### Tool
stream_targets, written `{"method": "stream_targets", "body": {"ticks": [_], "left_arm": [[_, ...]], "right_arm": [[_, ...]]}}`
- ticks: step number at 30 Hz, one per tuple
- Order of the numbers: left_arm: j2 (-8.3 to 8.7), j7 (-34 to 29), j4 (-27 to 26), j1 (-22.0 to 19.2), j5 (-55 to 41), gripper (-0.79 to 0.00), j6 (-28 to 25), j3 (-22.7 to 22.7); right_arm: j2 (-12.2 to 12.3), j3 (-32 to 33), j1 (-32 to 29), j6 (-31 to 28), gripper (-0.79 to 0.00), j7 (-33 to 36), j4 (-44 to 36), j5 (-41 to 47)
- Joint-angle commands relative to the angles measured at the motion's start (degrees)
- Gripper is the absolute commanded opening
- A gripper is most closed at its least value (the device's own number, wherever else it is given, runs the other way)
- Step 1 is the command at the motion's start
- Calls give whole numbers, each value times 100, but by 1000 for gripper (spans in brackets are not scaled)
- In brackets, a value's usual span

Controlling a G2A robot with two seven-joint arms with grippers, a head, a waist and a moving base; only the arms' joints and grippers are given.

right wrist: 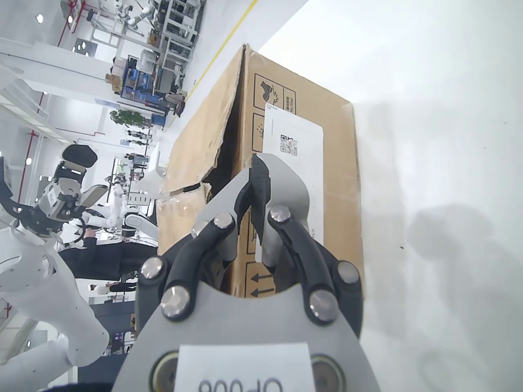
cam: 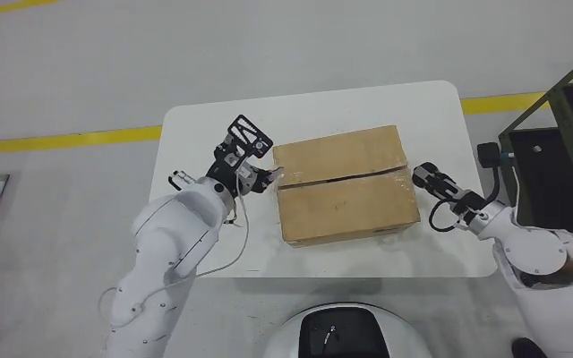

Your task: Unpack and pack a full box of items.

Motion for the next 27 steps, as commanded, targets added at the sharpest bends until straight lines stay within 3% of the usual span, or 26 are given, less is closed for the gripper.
{"method": "stream_targets", "body": {"ticks": [1,9,21,27], "left_arm": [[38,-78,-61,215,-193,0,-141,-236],[99,-361,225,718,-1107,0,-259,-614],[122,-287,742,706,-853,0,-128,-498],[111,-245,973,625,-1346,0,-155,-467]], "right_arm": [[2,-43,82,-2,-770,47,47,3],[10,-197,324,2,-782,162,196,-16],[42,-176,357,-28,-785,216,284,-8],[69,-76,365,-107,-782,260,324,31]]}}
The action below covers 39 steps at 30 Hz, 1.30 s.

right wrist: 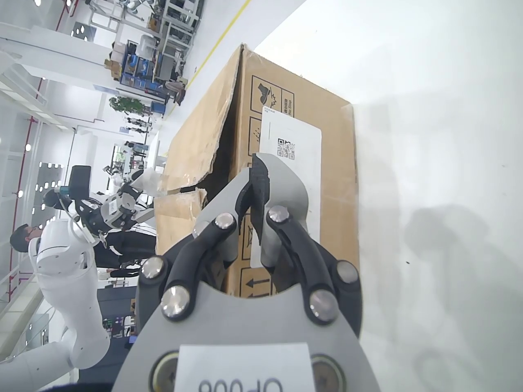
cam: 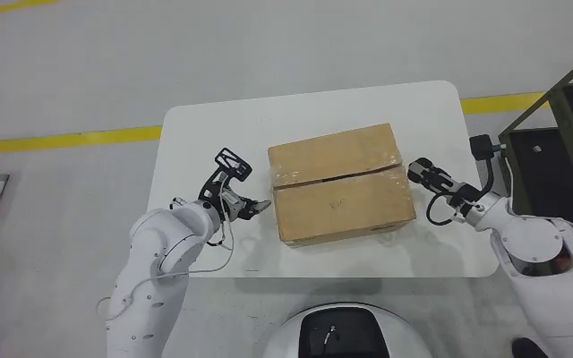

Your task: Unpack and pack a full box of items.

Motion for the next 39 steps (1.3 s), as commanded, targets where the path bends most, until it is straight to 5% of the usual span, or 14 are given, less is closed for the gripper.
{"method": "stream_targets", "body": {"ticks": [1,9,11,12,17,24,27,33,39], "left_arm": [[6,0,27,-20,-99,0,-27,-22],[13,119,266,-68,-856,0,-196,-62],[21,158,361,-87,-1020,-46,-290,-86],[24,177,399,-93,-1081,-151,-329,-85],[33,226,578,-148,-1418,-280,-369,-81],[37,279,783,-263,-1551,-296,-398,55],[43,281,839,-315,-1496,-400,-425,117],[57,331,877,-353,-1455,-480,-398,167],[83,356,887,-351,-1412,-483,-387,158]], "right_arm": [[8,30,-5,-28,-785,13,0,20],[27,27,40,-75,-785,26,53,63],[31,19,58,-83,-785,30,79,70],[32,16,66,-94,-785,26,90,81],[44,18,82,-105,-785,21,130,88],[59,16,54,-78,-785,3,106,82],[66,10,55,-80,-785,12,100,87],[77,-4,68,-66,-785,27,104,91],[89,-19,125,-50,-785,47,127,101]]}}
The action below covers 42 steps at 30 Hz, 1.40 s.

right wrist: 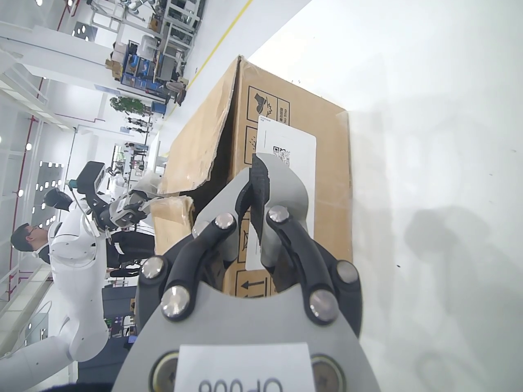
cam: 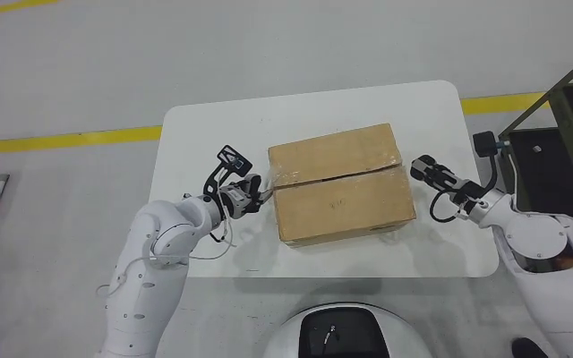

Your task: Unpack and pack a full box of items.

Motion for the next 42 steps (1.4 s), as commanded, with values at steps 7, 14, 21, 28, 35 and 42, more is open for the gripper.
{"method": "stream_targets", "body": {"ticks": [7,14,21,28,35,42], "left_arm": [[36,16,23,24,9,-474,10,-24],[57,34,2,2,40,-600,9,13],[86,70,-31,8,93,-653,-7,9],[129,136,-249,13,536,-751,72,-50],[166,380,-819,142,1609,-785,368,-33],[191,624,-1409,273,2102,-785,628,-191]], "right_arm": [[18,-13,64,29,-785,33,18,-2],[29,-41,57,49,-785,16,2,-5],[37,-59,33,77,-785,-31,-76,7],[46,67,34,-127,-785,-109,-413,316],[59,144,36,-243,-785,-116,-653,505],[52,-120,157,-308,-785,-79,-762,422]]}}
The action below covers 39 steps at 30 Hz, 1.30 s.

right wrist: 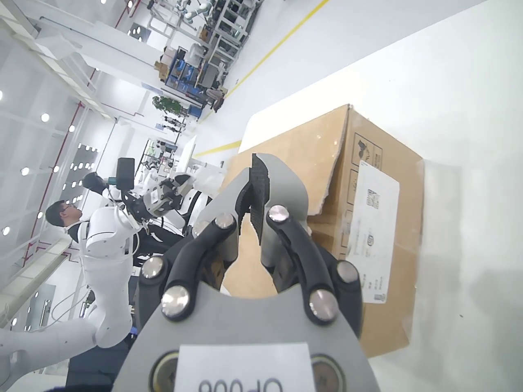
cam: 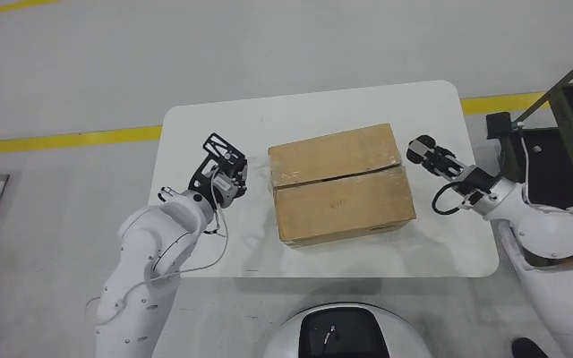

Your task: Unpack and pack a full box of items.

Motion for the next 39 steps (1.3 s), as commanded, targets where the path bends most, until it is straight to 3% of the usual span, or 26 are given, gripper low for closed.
{"method": "stream_targets", "body": {"ticks": [1,12,26,33,39], "left_arm": [[7,25,-117,45,17,-785,30,-60],[50,55,-497,345,59,-785,204,-457],[94,-21,-950,648,-107,-736,264,-888],[83,107,-1269,495,-206,-705,140,-714],[47,179,-1327,226,-104,-690,32,-259]], "right_arm": [[-11,-149,80,-9,-785,3,31,-14],[-219,-1536,1232,71,-785,-116,1488,35],[-309,-1908,1593,157,-785,-102,1956,-10],[-319,-1939,1634,206,-785,-70,1987,-66],[-330,-1974,1656,217,-785,-61,1982,-116]]}}
